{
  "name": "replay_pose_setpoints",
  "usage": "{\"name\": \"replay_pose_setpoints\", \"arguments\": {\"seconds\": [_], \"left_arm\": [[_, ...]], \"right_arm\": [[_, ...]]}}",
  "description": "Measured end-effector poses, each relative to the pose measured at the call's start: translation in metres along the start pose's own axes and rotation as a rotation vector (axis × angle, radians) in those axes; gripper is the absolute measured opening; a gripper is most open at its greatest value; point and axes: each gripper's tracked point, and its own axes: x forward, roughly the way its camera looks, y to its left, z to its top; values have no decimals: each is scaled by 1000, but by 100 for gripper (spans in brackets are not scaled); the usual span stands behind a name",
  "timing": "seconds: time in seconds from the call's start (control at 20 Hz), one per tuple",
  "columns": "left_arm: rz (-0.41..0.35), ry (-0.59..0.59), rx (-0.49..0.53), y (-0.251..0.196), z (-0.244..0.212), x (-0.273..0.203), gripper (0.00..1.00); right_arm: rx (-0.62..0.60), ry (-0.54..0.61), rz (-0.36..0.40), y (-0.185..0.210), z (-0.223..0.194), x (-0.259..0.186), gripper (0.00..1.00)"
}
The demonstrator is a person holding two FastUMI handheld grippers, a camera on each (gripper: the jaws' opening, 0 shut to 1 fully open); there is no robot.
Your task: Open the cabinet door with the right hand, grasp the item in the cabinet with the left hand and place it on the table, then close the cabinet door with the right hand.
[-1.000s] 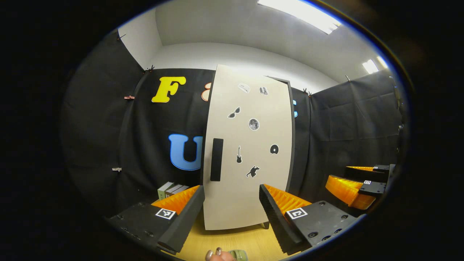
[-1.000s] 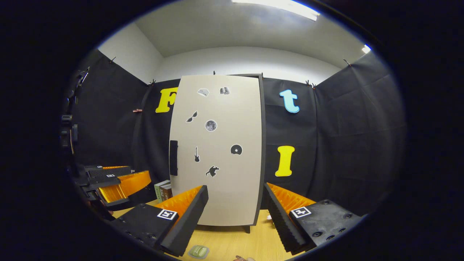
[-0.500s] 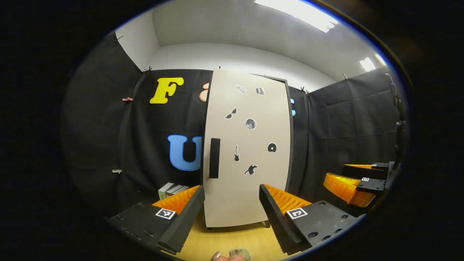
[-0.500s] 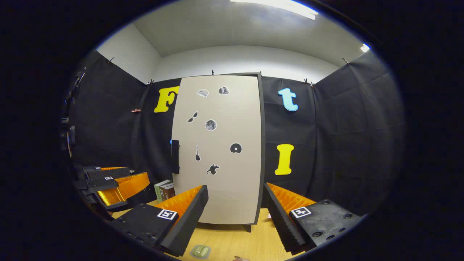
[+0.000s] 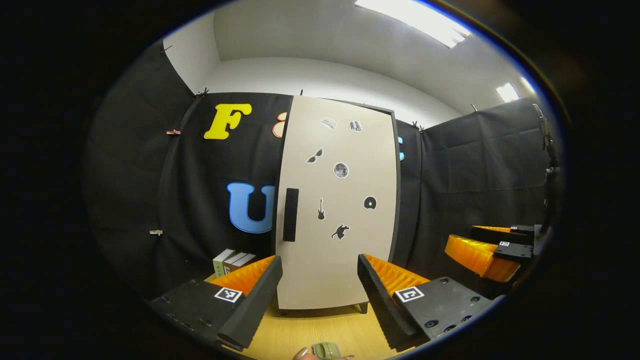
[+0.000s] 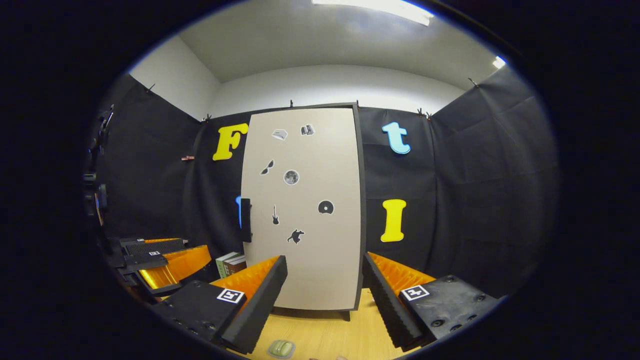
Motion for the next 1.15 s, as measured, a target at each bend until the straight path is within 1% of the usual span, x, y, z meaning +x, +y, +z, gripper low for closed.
{"name": "replay_pose_setpoints", "arguments": {"seconds": [0.3, 0.7, 1.15], "left_arm": [[-6, -1, 5, 0, 1, -2, 95], [-6, 3, -2, 3, -1, 0, 95], [-9, 2, -5, 4, -1, 1, 95]], "right_arm": [[-1, 5, 5, 4, 0, -2, 97], [-10, 19, -12, 2, -3, 0, 98], [-18, 24, 8, 9, -7, 3, 97]]}}
